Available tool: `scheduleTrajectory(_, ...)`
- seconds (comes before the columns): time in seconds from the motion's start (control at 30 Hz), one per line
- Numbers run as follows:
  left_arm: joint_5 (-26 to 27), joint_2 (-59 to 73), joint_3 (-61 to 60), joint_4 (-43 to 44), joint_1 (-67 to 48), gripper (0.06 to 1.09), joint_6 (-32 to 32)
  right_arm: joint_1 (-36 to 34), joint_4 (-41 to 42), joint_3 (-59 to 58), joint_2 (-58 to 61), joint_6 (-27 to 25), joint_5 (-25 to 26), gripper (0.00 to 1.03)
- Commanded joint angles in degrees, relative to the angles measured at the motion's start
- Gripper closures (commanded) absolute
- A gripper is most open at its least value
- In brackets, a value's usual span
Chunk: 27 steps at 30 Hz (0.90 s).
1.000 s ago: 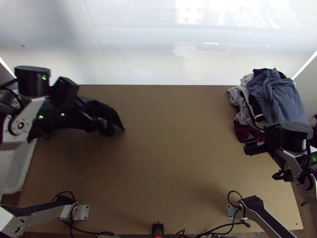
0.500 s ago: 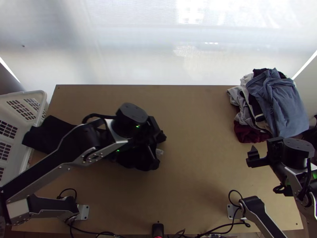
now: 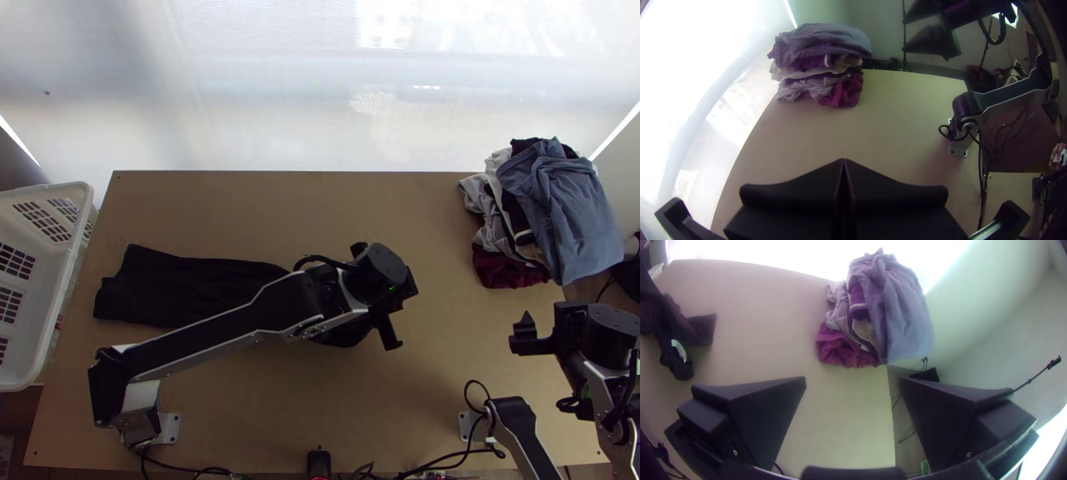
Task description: Fold the t-shirt
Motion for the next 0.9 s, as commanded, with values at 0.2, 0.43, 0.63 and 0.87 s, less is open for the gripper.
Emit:
scheduleTrajectory(0.2, 0.3, 17.4, 11.6, 4.1, -4.0, 1.01, -4.8, -4.4, -0.5, -4.0, -2.2, 0.8, -0.1, 0.05)
scheduleTrajectory(0.43, 0.2, 19.8, 15.3, 3.5, -3.7, 0.1, -5.1, -5.1, -0.4, -4.2, -2.3, 0.9, -0.1, 0.05)
scheduleTrajectory(0.63, 0.0, 14.1, 15.3, 1.0, -0.8, 0.1, -4.5, -5.1, -0.6, -4.2, -2.2, 0.9, -0.2, 0.05)
scheduleTrajectory(0.87, 1.7, -2.2, 2.3, -13.7, 13.2, 0.11, 1.8, -4.3, -1.4, -2.5, 1.2, 3.7, -6.8, 0.05)
